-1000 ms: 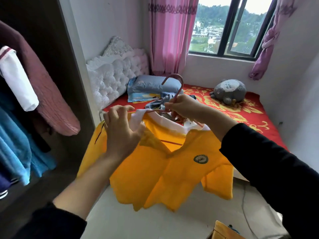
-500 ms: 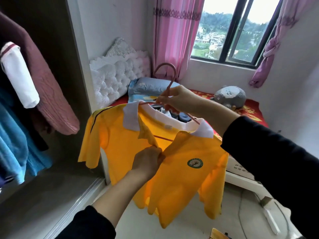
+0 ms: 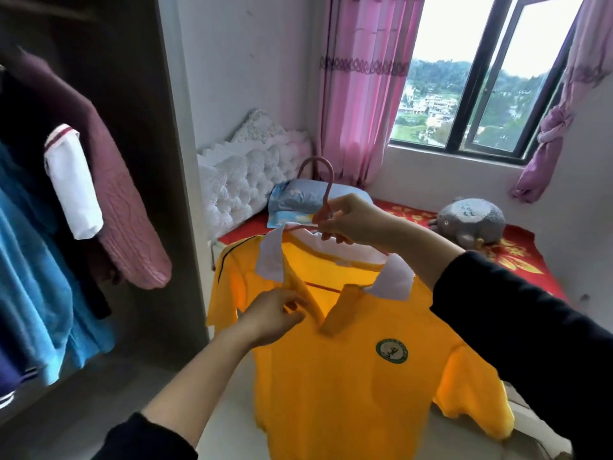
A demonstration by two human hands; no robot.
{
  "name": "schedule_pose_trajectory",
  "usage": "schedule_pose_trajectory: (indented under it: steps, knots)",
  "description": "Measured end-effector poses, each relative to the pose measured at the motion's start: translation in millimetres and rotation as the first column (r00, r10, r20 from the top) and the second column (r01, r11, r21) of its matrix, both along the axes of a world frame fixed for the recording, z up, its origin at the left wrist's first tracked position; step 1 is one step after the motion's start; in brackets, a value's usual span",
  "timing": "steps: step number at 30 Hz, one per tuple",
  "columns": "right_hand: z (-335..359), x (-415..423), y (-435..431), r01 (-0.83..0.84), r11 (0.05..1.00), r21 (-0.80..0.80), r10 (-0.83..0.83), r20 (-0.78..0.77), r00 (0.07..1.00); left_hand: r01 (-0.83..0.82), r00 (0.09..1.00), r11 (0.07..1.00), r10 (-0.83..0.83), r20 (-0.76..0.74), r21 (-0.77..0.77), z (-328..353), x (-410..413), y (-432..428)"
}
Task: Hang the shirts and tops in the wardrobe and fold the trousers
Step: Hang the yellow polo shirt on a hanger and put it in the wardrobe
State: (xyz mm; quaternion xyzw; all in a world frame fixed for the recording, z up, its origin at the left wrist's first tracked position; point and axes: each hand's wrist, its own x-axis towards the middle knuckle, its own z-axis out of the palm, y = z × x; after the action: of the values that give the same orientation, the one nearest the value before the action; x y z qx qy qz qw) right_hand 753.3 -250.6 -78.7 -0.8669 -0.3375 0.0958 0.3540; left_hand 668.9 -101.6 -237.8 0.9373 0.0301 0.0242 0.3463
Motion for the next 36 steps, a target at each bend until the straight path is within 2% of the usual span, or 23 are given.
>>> schedule_pose_trajectory:
  steps: [5, 12, 15, 19, 22, 24, 28, 32, 36]
  knots:
    - [4, 26, 31, -0.085, 0.996, -0.009, 0.086, 0.051, 0.995, -0.101, 0.994, 0.99, 0.105, 0.03, -0.095, 30, 6, 54]
    - [28, 59, 112, -0.175, 0.983, -0.049, 0.181, 0.203, 0.962, -0.316, 0.937, 0.946, 0.323, 0.133, -0.066, 70, 31, 158]
    - [42, 75, 162, -0.165, 0.977, -0.132, 0.199, 0.314, 0.928, -0.445, 0.875, 0.894, 0.42, 0.24, 0.058, 96, 52, 211]
    - [67, 97, 231, -0.141, 0.972, -0.187, 0.198, 0.334, 0.922, -0.573, 0.809, 0.762, 0.464, 0.36, 0.304, 132, 77, 291]
    - [86, 117, 283, -0.125, 0.983, -0.131, 0.164, 0.352, 0.921, -0.642, 0.765, 0.629, 0.489, 0.419, 0.438, 162, 98, 361]
    - [90, 126, 318, -0.127, 0.988, -0.087, 0.151, 0.377, 0.914, -0.67, 0.743, 0.538, 0.502, 0.443, 0.512, 179, 112, 402]
    - [89, 140, 384, -0.151, 0.981, -0.119, 0.185, 0.376, 0.908, -0.644, 0.745, 0.393, 0.517, 0.421, 0.656, 197, 128, 460]
    - [94, 157, 446, -0.128, 0.99, -0.057, 0.14, 0.434, 0.89, -0.64, 0.75, 0.331, 0.464, 0.471, 0.693, 205, 133, 500]
    - [107, 170, 505, -0.149, 0.989, -0.008, 0.137, 0.455, 0.88, -0.679, 0.73, 0.377, 0.446, 0.519, 0.631, 217, 138, 525]
